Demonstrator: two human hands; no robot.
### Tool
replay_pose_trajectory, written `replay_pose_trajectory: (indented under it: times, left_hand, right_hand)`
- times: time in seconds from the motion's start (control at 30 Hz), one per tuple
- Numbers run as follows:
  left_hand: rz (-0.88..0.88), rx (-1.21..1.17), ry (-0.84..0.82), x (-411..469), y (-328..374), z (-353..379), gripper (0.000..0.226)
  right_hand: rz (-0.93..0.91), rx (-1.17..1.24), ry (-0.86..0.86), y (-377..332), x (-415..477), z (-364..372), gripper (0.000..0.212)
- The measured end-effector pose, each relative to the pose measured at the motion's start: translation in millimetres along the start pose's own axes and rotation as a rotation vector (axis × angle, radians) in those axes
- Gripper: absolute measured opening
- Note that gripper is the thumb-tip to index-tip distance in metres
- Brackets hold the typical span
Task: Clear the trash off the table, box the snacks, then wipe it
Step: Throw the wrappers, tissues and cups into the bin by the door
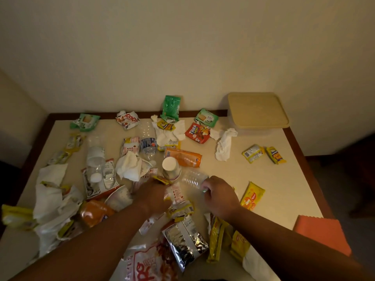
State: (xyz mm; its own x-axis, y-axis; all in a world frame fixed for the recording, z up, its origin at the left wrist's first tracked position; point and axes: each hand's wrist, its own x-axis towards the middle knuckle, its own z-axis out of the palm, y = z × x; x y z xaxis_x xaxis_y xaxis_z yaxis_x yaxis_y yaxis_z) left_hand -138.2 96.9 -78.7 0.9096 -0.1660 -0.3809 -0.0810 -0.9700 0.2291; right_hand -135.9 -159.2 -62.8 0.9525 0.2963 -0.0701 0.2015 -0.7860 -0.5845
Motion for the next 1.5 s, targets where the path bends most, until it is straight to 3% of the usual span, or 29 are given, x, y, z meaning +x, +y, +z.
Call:
replay_pose_trajectory:
  times: [0.07,0.2,0.37,0.57,0.8,0.97,1.17,1.33,1.5]
  left_hand:
    - [-0.029,-0.098,0.022,-1.0,-2.7,-5.1,0.053]
    - [-0.036,-0.378,-0.084,-5.3,-7.9,-19.6,0.047]
    - [0.006,-0.464,-0.207,-12.1,0.8,-53.5,0.045]
    - [-0.053,-0.623,-0.201,-12.7,-3.7,-100.0,0.038]
    - [-0.176,-0.822,-0.007,-7.8,-35.6,-139.4,0.043]
    - [-0.216,-0.873,0.156,8.0,-48.2,-140.4,0.037]
    - [-0.292,-0.884,0.214,20.6,-47.7,-128.7,0.041]
    - [-0.281,-0.917,0.207,24.0,-33.0,-139.3,0.017]
    - [-0.147,-0.883,0.196,44.3,11.9,-148.9,0.029]
  right_hand:
    - [-0.005,0.001,-0.018,-4.7,0.4,4.7,0.027]
    - [0.034,0.090,-0.001,-10.0,3.8,10.7,0.024]
    - [0.142,0.134,0.035,-2.6,10.9,4.3,0.023]
    - [0.234,0.130,0.020,-4.2,53.2,-19.9,0.016]
    - [0.323,-0.059,-0.108,-48.5,178.5,-9.4,0.027]
    - [0.487,-0.174,-0.246,-63.4,225.0,21.3,0.055]
    - [0.606,-0.095,-0.253,-64.9,244.1,40.3,0.036]
    - [0.492,-0.060,-0.173,-53.4,231.2,17.8,0.028]
    - [0.357,0.333,0.109,-25.5,173.3,-43.3,0.028]
